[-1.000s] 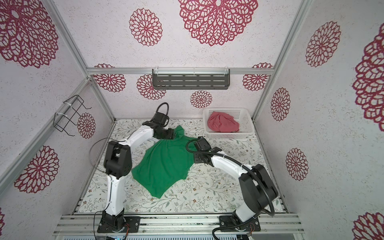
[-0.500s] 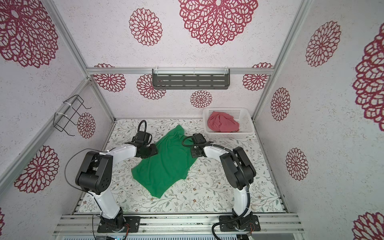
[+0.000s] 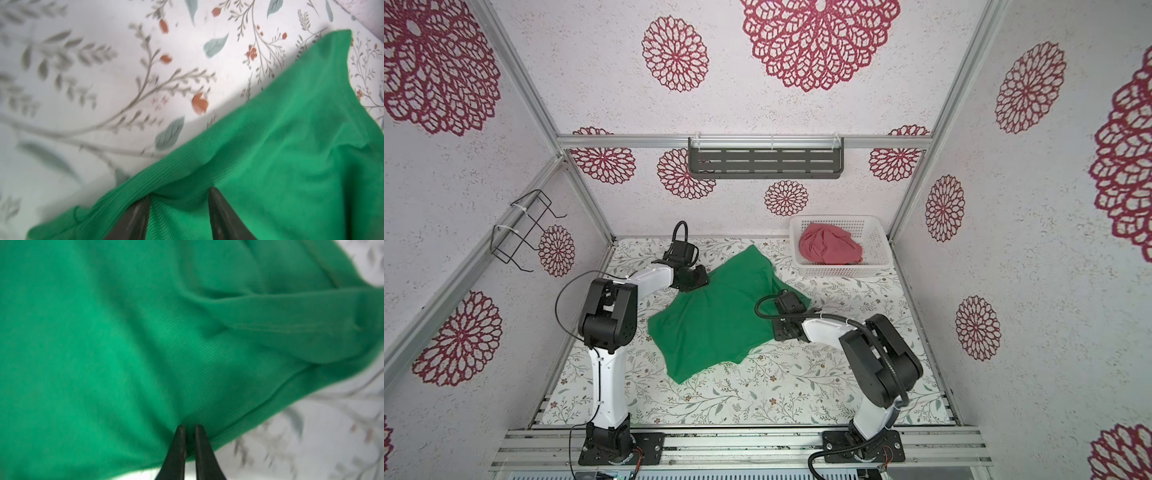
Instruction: Fold and stack the tank tops
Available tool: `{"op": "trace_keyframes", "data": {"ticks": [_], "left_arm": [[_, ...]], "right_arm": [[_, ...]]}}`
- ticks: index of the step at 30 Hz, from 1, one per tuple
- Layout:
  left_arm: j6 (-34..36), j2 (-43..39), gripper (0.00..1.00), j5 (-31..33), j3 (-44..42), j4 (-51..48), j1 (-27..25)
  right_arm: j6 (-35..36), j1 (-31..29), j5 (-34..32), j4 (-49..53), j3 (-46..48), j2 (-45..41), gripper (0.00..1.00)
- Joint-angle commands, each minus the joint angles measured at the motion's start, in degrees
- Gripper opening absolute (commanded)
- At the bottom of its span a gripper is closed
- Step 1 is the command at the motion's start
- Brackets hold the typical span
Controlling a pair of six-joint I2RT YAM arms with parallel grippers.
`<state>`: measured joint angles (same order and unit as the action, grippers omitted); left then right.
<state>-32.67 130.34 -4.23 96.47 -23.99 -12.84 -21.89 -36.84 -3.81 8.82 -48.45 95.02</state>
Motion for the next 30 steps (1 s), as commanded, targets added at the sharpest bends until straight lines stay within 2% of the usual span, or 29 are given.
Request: {"op": "trace_keyframes", "data": {"ticks": [1,4,7,10,12,15,21,25,30], "left_arm": [[4.03,8.13,0.5,-1.29,9.34,-9.41,0.72],[6.55,13.53,0.5,-4.02,20.08,-15.12,0.71],[11.95,14.06,0.53,-4.52,25.19,-18.89,0.45],[17.15,9.04,0.65,-2.56,23.5,-19.95,0.45],[19.22,4.25,0.71,-0.69,20.13,-19.71,0.45],[17.65,-4.34,0.74,0.07,12.07,-18.81,0.04],[4.48,-22.87,0.71,-2.66,-16.11,-4.52,-5.33],[-2.69,-27.53,0.68,-2.84,-27.99,1.46,-11.47],[-6.58,-27.89,0.68,-1.06,-35.05,2.16,-17.01]], "right_arm": [[-10.16,-6.26,5.74,7.81,3.52,-5.86,0.13],[-16.63,-10.67,8.59,9.6,5.14,-11.61,0.21],[-16.49,-10.68,2.71,17.41,2.9,-16.97,0.32],[-11.92,-8.47,-4.88,25.6,-2.65,-19.17,0.4],[-8.73,-6.39,-9.34,27.91,-5.64,-18.23,0.46],[-4.51,-3.53,-13.39,26.31,-9.3,-14.43,0.54],[1.53,1.68,-12.88,17.35,-17.05,-2.55,0.73],[4.54,3.48,-10.9,15.76,-22.54,6.18,0.8],[5.08,6.72,-10.5,15.01,-22.15,10.46,0.81]]}}
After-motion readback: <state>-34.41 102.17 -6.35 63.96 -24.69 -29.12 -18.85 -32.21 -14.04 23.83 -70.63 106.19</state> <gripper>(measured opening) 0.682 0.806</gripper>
